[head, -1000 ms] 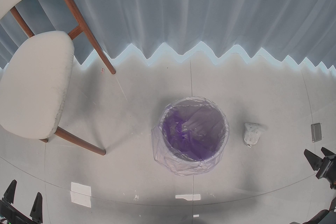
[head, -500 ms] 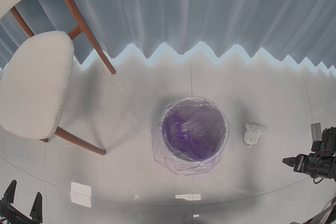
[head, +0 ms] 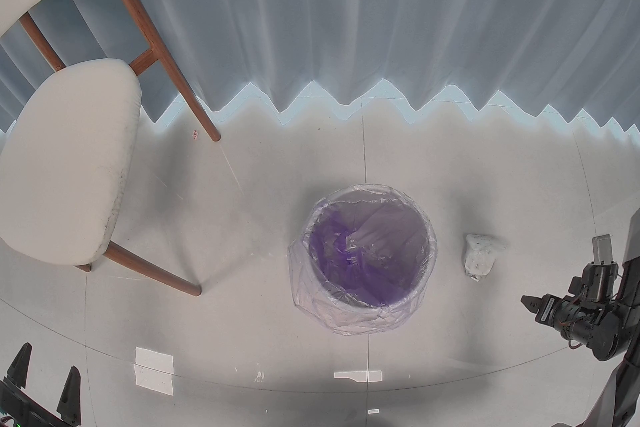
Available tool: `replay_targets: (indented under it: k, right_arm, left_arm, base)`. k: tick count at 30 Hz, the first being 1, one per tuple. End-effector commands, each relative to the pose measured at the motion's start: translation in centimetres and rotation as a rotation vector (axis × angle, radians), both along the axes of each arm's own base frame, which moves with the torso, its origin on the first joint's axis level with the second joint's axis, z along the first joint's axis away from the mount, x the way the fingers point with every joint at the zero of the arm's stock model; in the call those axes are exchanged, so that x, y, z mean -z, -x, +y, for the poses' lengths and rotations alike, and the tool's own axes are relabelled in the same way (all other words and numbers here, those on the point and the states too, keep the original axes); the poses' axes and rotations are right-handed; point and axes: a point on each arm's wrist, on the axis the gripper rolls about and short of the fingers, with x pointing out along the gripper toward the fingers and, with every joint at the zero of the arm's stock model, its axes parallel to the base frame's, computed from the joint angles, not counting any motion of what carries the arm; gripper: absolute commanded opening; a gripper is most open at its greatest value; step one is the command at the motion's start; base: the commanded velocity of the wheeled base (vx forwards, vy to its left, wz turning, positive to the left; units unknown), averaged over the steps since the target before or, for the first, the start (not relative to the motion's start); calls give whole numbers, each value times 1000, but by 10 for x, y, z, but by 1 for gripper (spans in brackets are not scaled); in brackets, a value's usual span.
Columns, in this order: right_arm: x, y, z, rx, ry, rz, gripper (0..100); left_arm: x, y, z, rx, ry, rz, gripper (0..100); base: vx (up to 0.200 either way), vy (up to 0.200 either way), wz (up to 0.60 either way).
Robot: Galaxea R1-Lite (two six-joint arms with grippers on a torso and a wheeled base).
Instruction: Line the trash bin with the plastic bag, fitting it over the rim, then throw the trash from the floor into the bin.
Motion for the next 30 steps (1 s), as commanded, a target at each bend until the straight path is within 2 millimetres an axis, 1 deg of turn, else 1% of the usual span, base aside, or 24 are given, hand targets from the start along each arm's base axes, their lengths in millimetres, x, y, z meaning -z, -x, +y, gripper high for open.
replay_targets:
  k: [1,2,4,5,6,8,10,11,12,13,17,19,21,23,24,25,26,28,30]
  right_arm:
    - [55,2,2,-42,5,153,100]
    - [55,2,2,-42,5,153,100]
    - [54,1,9,-117,51,153,100]
    - [54,0,11,-128,55,150,100]
    - [53,-2,19,-169,59,141,100]
    - [55,-8,27,-207,64,118,100]
    - [56,-17,31,-222,69,89,100]
    - [60,-23,32,-226,71,72,100]
    - [61,-25,33,-228,71,70,100]
    - [69,-29,32,-224,72,77,100]
    - [86,-34,31,-216,73,107,100]
    - [89,-40,30,-206,78,91,100]
    - [89,-50,30,-188,81,55,100]
    - [89,-67,30,-178,81,-13,100]
    - [89,-67,30,-178,81,-13,100]
    - [88,-80,30,-175,84,-62,100]
    - [88,-83,29,-174,87,-75,100]
    - [88,-100,28,-172,95,-135,100]
    - [88,-112,28,-172,102,-179,100]
  left_arm:
    - [5,0,0,2,-1,5,100]
    - [5,0,0,2,-1,5,100]
    - [5,0,0,0,-1,5,100]
    - [5,0,0,0,-1,5,100]
    - [5,0,0,-1,-1,5,100]
    - [5,0,0,0,-2,5,100]
    - [5,0,0,0,-2,5,100]
    - [5,0,0,2,-2,5,100]
    - [5,0,0,0,-2,5,100]
    - [5,0,0,0,-2,5,100]
    - [5,0,0,0,-2,5,100]
    - [5,0,0,-1,-2,3,100]
    - [5,0,0,0,-1,3,100]
    - [5,0,0,0,-1,5,100]
    - [5,0,0,0,-1,5,100]
    - [5,0,0,0,-1,5,100]
    - [5,0,0,0,-1,5,100]
    - [5,0,0,2,-2,5,100]
    - [5,0,0,2,-2,5,100]
  base:
    - [0,0,0]
    - [0,0,0]
    - [0,0,0]
    - [0,0,0]
    - [0,0,0]
    - [0,0,0]
    - [0,0,0]
    - [0,0,0]
    - [0,0,0]
    - [0,0,0]
    - [0,0,0]
    - [0,0,0]
    - [0,0,0]
    - [0,0,0]
    - [0,0,0]
    - [0,0,0]
    - [0,0,0]
    - [0,0,0]
    - [0,0,0]
